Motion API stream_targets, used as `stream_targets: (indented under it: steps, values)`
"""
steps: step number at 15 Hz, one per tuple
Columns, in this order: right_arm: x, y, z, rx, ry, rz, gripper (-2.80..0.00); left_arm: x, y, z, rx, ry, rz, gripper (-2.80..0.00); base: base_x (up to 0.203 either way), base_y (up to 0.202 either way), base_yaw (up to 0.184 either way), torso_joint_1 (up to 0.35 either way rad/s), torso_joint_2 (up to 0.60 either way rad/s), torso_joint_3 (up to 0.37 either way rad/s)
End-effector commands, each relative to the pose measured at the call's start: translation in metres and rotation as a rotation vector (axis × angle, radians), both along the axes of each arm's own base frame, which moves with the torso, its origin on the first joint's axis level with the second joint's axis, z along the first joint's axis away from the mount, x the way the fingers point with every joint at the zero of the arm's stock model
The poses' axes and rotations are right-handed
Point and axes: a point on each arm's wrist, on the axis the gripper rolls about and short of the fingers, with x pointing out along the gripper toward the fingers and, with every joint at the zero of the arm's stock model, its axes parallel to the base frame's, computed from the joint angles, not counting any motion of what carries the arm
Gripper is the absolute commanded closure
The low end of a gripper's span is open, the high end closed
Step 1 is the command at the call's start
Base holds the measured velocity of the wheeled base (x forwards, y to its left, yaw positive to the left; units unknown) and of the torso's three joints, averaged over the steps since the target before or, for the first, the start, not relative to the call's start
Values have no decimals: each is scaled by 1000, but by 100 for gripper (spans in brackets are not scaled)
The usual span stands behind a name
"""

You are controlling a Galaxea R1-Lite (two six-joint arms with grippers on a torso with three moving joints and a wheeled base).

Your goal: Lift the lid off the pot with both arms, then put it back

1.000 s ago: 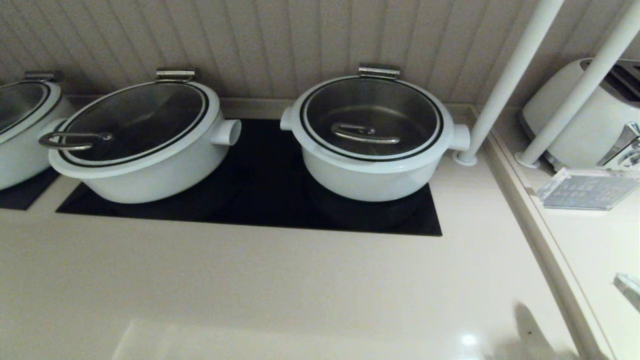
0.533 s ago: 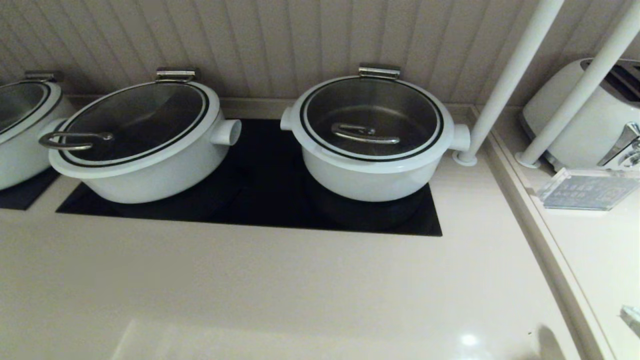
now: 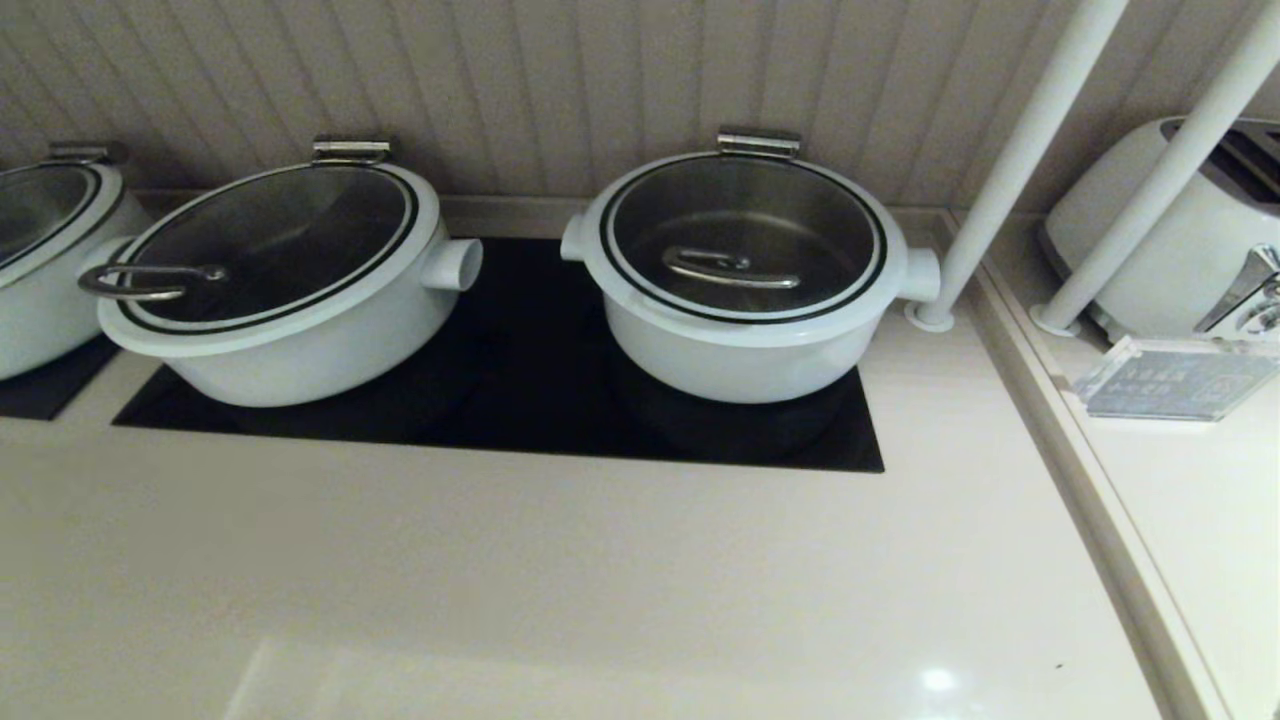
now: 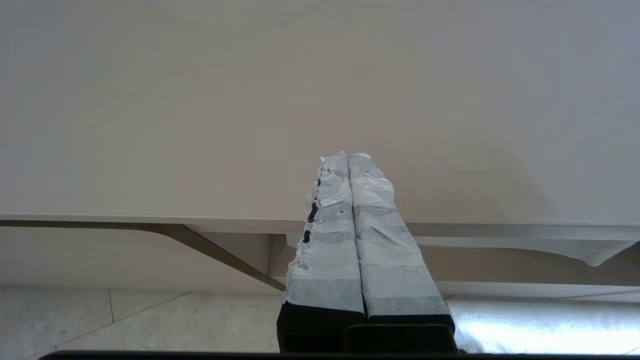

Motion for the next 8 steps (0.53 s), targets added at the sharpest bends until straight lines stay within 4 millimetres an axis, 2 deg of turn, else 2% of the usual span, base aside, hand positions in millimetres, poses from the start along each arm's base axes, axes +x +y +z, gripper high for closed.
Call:
stream_targets:
  steps: [1, 5, 8]
  values:
    - [-18, 0, -8, -6, -100, -2, 0, 0, 0, 0, 0, 1, 1, 0, 0, 0, 0, 0, 0, 0]
    - [-34, 0, -20, -10, -162, -6, 0, 0, 0, 0, -1, 1, 0, 0, 0, 0, 0, 0, 0, 0]
    - [-35, -1, -20, -6, -167, -6, 0, 0, 0, 0, -1, 0, -1, 0, 0, 0, 0, 0, 0, 0]
